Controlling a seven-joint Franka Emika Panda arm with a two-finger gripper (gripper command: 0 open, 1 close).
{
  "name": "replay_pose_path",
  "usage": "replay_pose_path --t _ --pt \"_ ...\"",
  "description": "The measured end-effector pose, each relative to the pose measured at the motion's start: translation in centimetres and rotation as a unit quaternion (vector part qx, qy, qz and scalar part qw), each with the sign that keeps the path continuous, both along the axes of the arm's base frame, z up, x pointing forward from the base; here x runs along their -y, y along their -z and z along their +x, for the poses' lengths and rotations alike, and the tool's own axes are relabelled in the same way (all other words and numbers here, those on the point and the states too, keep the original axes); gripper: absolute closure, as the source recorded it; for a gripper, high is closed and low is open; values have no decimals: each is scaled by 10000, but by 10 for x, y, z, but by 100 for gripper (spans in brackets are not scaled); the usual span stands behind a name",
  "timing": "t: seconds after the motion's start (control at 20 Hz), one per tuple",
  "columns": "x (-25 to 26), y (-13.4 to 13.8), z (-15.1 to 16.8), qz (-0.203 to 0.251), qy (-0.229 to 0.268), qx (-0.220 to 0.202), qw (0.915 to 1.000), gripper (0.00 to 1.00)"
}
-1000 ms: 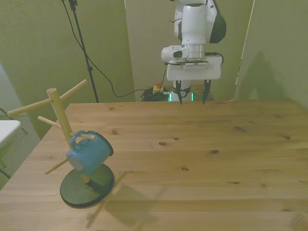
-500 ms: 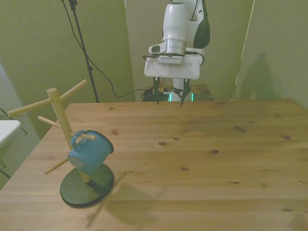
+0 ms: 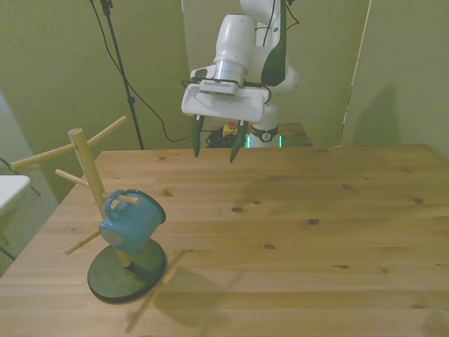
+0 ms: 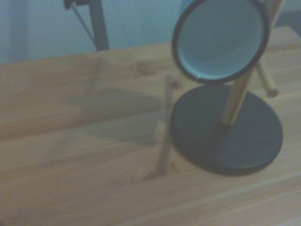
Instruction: Unload the mug
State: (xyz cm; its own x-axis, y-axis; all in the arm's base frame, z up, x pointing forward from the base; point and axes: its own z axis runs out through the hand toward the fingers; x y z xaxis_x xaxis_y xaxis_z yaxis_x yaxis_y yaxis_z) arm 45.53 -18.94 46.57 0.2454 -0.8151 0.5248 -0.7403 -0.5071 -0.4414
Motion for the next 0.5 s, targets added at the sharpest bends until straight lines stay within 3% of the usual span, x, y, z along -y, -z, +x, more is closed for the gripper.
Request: replay_pose_path --t 0.5 --pt "53 -20 47 -665 217 422 9967 0"
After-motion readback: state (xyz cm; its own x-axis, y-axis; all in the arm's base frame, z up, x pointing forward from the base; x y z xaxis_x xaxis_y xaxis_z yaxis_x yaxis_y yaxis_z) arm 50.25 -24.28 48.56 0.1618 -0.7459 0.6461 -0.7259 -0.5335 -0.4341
